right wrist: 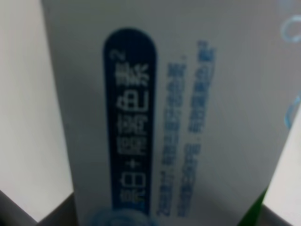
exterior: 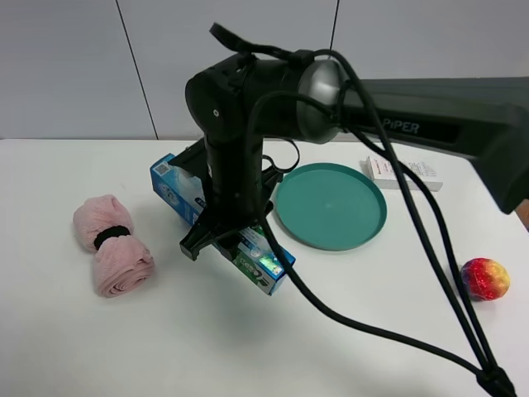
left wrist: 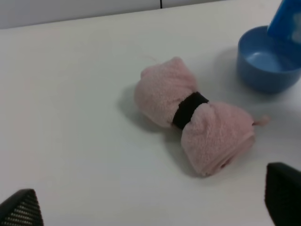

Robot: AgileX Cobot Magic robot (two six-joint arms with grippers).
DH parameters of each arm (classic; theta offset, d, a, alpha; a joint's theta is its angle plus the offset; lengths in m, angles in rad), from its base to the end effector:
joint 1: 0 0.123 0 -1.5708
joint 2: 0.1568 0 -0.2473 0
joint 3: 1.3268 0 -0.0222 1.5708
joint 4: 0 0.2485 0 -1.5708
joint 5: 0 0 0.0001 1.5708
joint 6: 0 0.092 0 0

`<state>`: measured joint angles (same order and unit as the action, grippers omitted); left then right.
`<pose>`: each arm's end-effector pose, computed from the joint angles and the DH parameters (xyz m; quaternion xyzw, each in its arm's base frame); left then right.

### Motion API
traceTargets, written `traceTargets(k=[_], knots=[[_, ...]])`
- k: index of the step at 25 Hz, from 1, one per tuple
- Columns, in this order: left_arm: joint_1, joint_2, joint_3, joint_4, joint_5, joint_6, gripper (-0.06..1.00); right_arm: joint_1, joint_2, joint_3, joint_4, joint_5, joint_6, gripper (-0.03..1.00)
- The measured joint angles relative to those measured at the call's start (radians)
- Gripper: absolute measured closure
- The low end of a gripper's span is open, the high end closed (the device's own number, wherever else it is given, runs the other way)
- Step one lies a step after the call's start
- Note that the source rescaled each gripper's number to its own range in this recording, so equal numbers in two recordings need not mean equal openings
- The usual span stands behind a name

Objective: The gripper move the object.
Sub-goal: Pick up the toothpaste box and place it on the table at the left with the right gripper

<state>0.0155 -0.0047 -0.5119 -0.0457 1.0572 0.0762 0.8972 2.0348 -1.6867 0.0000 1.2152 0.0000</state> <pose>0.0302 -0.0032 0.2795 0.0268 0.8473 0.0015 0.5304 0.2484 0.3113 0.1899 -0.4332 0.9000 0.0205 0.0426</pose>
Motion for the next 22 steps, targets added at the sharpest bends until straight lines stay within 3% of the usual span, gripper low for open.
traceTargets(k=[7, 15, 22], knots=[[0.0, 0.0, 0.0, 0.0, 0.0, 0.0, -0.06, -0.071, -0.082, 0.0, 0.0, 0.002, 0.069, 0.97], [0.0, 0.0, 0.0, 0.0, 0.0, 0.0, -0.06, -0.12, -0.155, 0.006, -0.006, 0.003, 0.073, 0.97], [0.0, 0.0, 0.0, 0.0, 0.0, 0.0, -0.06, -0.124, -0.271, 0.148, -0.006, 0.004, 0.068, 0.97]])
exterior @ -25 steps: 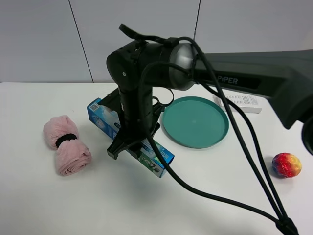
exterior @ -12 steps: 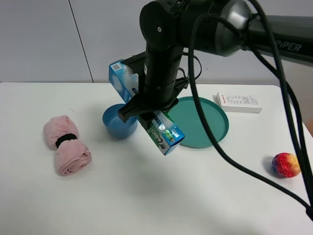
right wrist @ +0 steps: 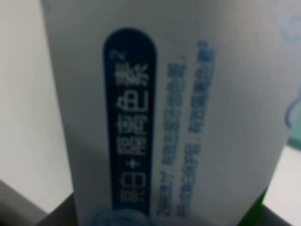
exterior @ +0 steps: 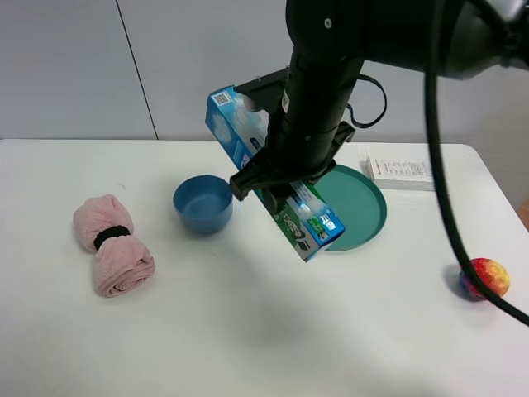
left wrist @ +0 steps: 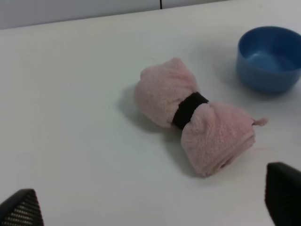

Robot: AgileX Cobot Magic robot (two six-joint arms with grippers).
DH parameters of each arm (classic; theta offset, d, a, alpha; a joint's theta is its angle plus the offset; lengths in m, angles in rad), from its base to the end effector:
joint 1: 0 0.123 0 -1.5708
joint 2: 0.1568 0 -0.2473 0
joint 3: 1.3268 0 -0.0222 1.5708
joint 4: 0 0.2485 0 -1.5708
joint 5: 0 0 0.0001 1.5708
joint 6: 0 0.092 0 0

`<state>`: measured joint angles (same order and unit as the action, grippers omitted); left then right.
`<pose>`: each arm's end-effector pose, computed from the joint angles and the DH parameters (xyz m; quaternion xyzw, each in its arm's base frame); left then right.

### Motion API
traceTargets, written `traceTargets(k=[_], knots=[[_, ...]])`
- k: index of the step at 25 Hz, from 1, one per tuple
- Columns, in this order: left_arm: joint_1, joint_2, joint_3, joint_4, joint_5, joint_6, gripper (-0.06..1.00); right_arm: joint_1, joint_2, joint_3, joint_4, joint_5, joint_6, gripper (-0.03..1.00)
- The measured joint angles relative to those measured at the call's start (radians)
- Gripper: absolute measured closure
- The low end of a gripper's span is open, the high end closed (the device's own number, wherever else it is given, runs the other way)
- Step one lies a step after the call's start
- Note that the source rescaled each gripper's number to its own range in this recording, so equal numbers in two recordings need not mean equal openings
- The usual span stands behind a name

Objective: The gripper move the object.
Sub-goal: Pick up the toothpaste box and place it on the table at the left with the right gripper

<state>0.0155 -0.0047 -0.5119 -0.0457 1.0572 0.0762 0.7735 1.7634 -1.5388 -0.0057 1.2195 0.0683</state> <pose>0.0302 -0.0032 0.2795 0.0268 0.8473 0.0015 0.5304 0.2531 0.2465 0.2534 -0.3440 0.9329 0.0411 0.0986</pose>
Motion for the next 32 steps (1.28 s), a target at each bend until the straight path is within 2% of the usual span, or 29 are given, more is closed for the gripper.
traceTargets(k=[8, 13, 19, 25, 32], knots=[[0.0, 0.0, 0.0, 0.0, 0.0, -0.001, -0.06, -0.038, -0.174, 0.21, -0.021, -0.001, 0.003, 0.97], [0.0, 0.0, 0.0, 0.0, 0.0, -0.001, -0.06, -0.041, -0.269, 0.354, -0.039, -0.001, -0.038, 0.97], [0.0, 0.0, 0.0, 0.0, 0.0, -0.001, -0.06, -0.105, -0.316, 0.513, -0.053, -0.001, -0.068, 0.97], [0.0, 0.0, 0.0, 0.0, 0.0, -0.001, -0.06, -0.135, -0.321, 0.634, -0.048, -0.001, -0.21, 0.97], [0.0, 0.0, 0.0, 0.0, 0.0, -0.001, -0.06, -0.135, -0.321, 0.644, -0.032, -0.031, -0.394, 0.97]])
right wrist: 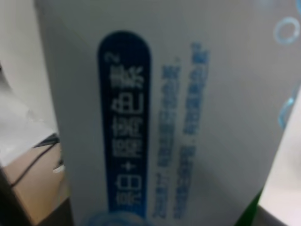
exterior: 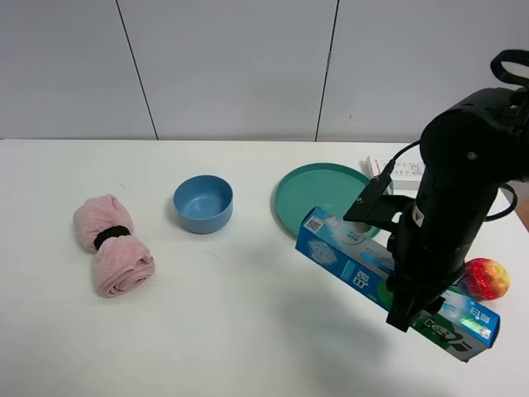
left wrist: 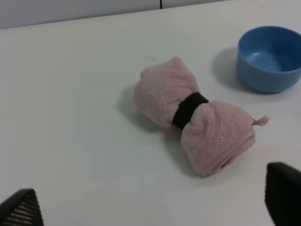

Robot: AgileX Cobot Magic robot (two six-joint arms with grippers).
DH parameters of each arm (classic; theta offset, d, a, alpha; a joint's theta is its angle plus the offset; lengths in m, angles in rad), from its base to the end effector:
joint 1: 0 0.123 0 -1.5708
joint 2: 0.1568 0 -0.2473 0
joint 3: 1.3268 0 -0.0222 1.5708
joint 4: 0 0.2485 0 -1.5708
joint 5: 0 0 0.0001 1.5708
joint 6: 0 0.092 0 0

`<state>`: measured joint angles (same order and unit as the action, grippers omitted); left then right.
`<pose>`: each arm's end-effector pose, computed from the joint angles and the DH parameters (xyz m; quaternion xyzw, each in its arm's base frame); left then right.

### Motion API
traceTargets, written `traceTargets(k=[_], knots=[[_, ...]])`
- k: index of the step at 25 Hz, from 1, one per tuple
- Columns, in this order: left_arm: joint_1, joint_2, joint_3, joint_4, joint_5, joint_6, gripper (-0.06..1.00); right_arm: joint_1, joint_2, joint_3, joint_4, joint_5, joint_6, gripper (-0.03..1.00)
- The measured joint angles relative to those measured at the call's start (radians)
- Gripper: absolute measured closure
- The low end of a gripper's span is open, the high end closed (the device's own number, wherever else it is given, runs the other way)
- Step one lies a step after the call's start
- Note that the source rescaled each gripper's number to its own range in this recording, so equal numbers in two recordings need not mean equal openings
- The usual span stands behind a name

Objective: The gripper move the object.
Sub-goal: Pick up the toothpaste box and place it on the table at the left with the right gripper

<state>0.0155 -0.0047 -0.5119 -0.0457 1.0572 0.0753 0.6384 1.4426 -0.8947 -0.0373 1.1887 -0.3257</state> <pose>0.0302 -0.0032 0.2795 0.0264 0.8473 0.0012 0.5304 0.1884 0.1358 0.1880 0.4699 -0.8817 0.0229 0.0362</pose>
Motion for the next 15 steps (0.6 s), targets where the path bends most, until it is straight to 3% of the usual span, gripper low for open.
traceTargets(k=[15], knots=[[0.0, 0.0, 0.0, 0.0, 0.0, 0.0, -0.06, -0.062, 0.259, 0.003, -0.06, -0.217, -0.282, 0.97]])
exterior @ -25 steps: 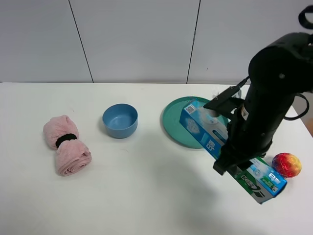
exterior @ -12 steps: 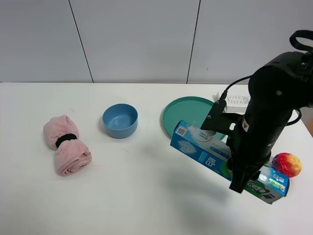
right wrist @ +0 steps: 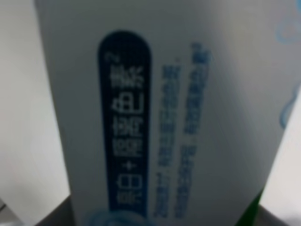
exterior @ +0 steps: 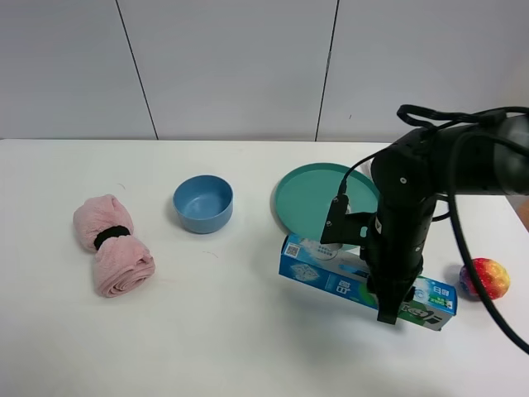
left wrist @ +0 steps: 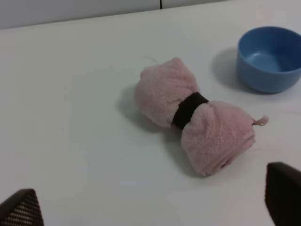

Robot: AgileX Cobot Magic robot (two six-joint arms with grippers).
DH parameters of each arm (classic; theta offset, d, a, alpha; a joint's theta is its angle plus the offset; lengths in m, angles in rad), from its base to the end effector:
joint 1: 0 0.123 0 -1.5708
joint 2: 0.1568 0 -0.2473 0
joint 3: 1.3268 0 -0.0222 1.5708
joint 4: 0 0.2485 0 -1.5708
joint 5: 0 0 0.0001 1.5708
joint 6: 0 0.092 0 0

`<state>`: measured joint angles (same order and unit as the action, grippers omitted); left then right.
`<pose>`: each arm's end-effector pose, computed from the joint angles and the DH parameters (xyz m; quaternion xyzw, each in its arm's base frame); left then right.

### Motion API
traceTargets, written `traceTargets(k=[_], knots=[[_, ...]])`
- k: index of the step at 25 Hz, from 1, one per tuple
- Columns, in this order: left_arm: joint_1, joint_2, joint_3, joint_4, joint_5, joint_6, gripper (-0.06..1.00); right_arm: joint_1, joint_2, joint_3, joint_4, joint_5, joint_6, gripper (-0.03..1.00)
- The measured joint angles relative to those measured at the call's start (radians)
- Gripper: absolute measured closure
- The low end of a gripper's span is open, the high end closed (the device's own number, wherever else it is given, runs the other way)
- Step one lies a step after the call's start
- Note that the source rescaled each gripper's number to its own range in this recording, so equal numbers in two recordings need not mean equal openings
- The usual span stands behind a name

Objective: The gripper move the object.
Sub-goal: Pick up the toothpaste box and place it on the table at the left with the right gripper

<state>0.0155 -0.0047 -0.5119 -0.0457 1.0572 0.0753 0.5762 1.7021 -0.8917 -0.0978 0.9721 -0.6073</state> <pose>0.0302 -0.0032 0.2795 0.0264 0.8473 0.0012 0.5304 0.2220 0.1354 0.1213 0.5810 -0.8106 0.0376 0.0627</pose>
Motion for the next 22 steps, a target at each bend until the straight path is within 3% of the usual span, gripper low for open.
traceTargets(k=[12, 22], knots=[[0.0, 0.0, 0.0, 0.0, 0.0, 0.0, -0.06, -0.095, 0.057, 0.0, -0.181, -0.085, -0.064, 0.97], [0.0, 0.0, 0.0, 0.0, 0.0, 0.0, -0.06, -0.117, 0.094, 0.0, -0.201, -0.188, -0.083, 0.97]])
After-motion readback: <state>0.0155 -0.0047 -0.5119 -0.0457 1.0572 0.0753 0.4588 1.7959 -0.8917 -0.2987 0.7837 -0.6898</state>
